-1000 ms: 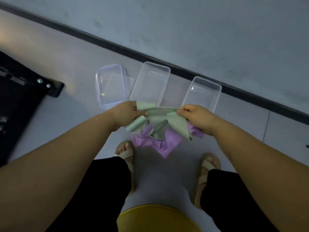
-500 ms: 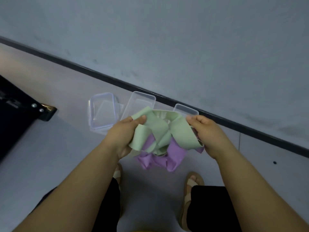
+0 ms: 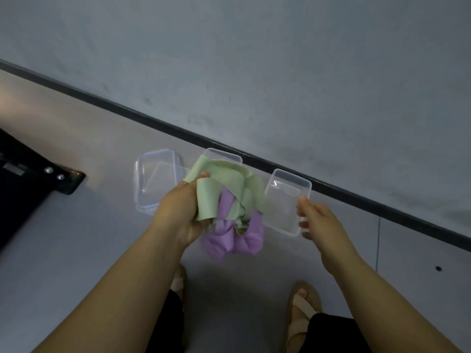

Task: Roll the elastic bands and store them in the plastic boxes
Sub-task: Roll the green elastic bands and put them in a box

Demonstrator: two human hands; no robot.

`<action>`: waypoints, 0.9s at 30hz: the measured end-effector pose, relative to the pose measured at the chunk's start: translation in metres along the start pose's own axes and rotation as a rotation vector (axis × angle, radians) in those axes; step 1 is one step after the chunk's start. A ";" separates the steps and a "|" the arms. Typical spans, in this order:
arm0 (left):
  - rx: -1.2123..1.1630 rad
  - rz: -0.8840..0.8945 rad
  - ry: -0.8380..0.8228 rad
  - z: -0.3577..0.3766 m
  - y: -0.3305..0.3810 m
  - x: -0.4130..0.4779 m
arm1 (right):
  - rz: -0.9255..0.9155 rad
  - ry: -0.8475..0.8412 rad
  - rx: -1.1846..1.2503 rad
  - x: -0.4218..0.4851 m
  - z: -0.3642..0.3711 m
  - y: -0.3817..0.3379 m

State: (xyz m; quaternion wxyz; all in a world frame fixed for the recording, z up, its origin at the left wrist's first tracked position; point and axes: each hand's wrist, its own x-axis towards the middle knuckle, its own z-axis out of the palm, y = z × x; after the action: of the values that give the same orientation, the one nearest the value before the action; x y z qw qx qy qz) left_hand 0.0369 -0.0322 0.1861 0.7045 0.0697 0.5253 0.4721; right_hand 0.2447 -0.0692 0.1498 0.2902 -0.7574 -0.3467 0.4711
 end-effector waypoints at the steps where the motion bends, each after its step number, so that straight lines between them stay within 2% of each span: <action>1: -0.009 -0.011 0.002 0.000 0.001 0.001 | 0.071 -0.129 0.039 -0.005 0.003 0.002; 3: -0.020 -0.038 -0.006 -0.001 0.003 0.003 | 0.183 -0.387 0.069 -0.017 0.015 0.005; 5: -0.048 -0.060 -0.025 -0.001 0.004 0.004 | 0.190 -0.491 0.135 -0.021 0.028 0.007; 8: -0.066 -0.083 -0.072 -0.001 0.005 0.003 | 0.178 -0.394 0.283 -0.013 0.036 0.001; 12: -0.023 -0.112 -0.133 -0.002 0.006 -0.001 | 0.307 -0.290 0.447 -0.002 0.041 -0.001; 15: 0.061 -0.122 -0.184 -0.002 0.006 -0.005 | 0.341 -0.302 0.420 -0.001 0.047 0.001; 18: 0.312 -0.049 -0.104 -0.007 0.009 -0.003 | 0.261 -0.326 0.347 -0.001 0.046 0.000; 22: 1.006 0.144 0.142 -0.018 0.017 0.005 | -0.115 -0.173 -0.119 0.005 0.035 0.000; 23: 1.143 0.170 0.174 -0.019 0.017 0.006 | -0.168 -0.144 -0.153 0.006 0.033 0.000; 25: 1.279 0.199 0.213 -0.021 0.017 0.007 | -0.206 -0.111 -0.108 0.005 0.028 -0.004; 27: 1.276 0.197 0.233 -0.021 0.018 0.009 | -0.203 -0.084 -0.031 0.006 0.024 -0.008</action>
State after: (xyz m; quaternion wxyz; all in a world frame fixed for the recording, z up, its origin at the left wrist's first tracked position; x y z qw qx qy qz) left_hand 0.0092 -0.0243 0.1812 0.4167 0.4700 0.7664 0.1347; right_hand 0.2230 -0.0572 0.1433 0.3099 -0.7025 -0.4405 0.4652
